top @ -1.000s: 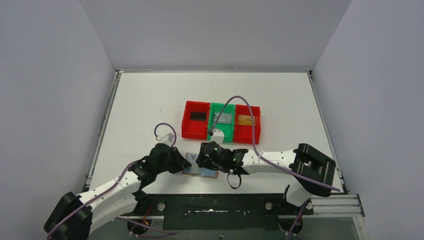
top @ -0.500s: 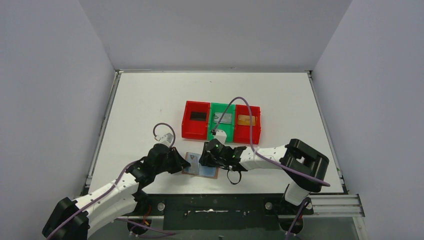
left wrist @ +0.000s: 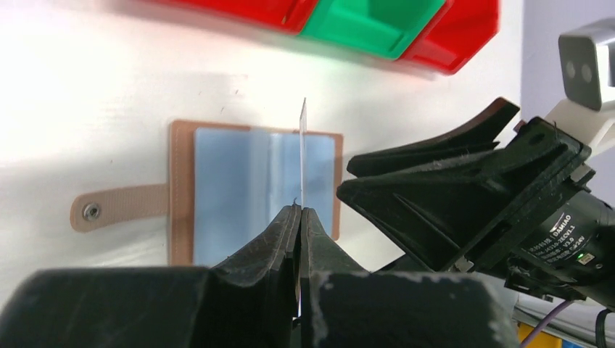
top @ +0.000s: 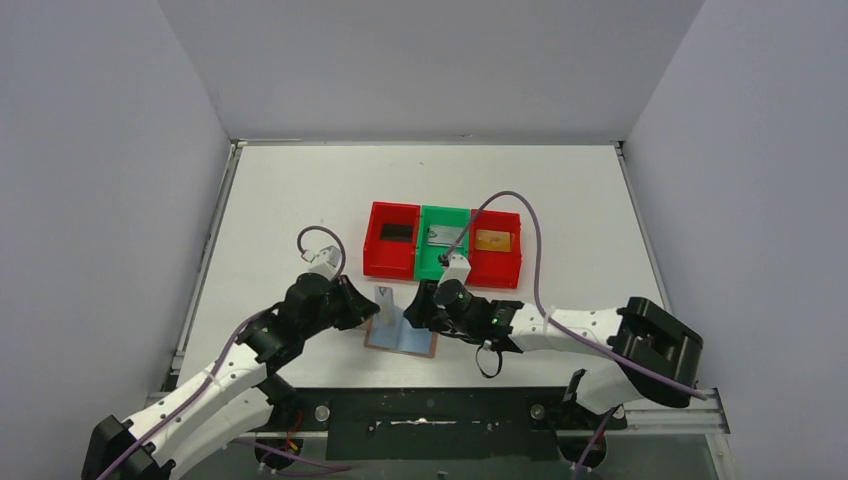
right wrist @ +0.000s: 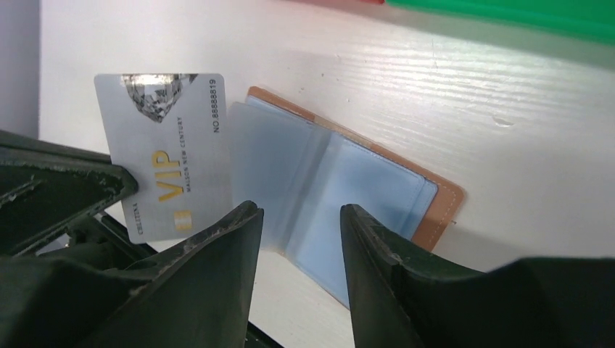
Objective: Take the credit cards out of the card holder
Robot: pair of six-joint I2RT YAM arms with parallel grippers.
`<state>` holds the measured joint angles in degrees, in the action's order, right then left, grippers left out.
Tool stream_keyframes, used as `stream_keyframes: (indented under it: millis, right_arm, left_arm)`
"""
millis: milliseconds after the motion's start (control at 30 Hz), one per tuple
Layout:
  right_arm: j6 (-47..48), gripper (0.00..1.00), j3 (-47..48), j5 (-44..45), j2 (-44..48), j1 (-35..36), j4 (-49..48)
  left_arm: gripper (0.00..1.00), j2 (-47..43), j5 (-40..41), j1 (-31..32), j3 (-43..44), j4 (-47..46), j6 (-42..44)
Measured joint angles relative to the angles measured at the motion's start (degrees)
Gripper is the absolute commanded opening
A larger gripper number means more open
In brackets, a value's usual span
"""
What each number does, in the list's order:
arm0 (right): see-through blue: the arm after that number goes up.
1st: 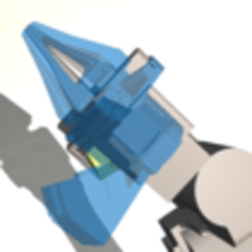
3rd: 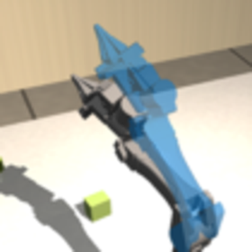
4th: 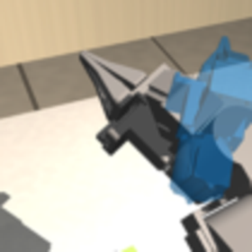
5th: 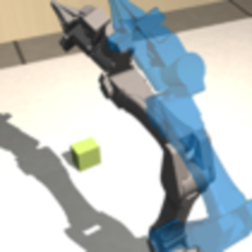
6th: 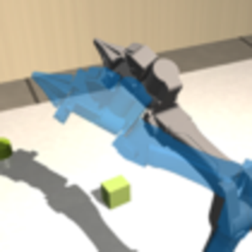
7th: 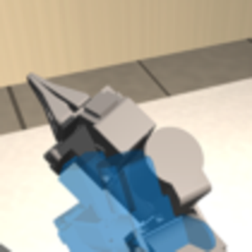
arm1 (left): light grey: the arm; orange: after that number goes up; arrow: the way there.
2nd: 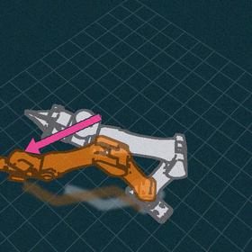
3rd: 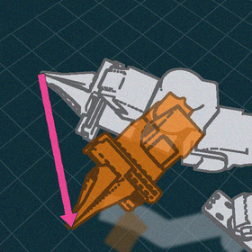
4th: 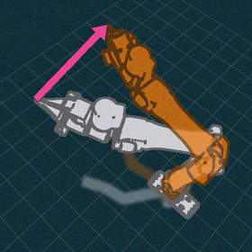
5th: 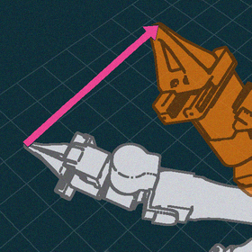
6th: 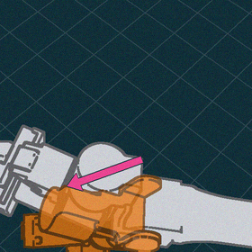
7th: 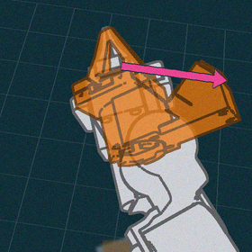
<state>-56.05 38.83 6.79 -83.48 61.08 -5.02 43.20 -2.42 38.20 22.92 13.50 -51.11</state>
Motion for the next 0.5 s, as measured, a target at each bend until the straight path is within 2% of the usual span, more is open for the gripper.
stream_keyframes:
  millis: [200,300,500]
  right_arm:
    - [1.66,0.52,-3.80,1.99,10.08,-0.98,-2.38]
    - [2.38,0.60,-5.68,2.10,14.16,-2.25,-3.43]
    - [3.85,0.70,-7.74,-1.62,19.50,-6.25,-6.97]
  left_arm:
    - [0.00,-1.60,0.96,-0.09,2.34,0.33,1.95]
    - [0.00,-1.49,0.61,-0.28,2.64,-0.17,2.21]
    - [0.00,-1.16,-4.76,-3.32,2.60,-5.35,1.86]
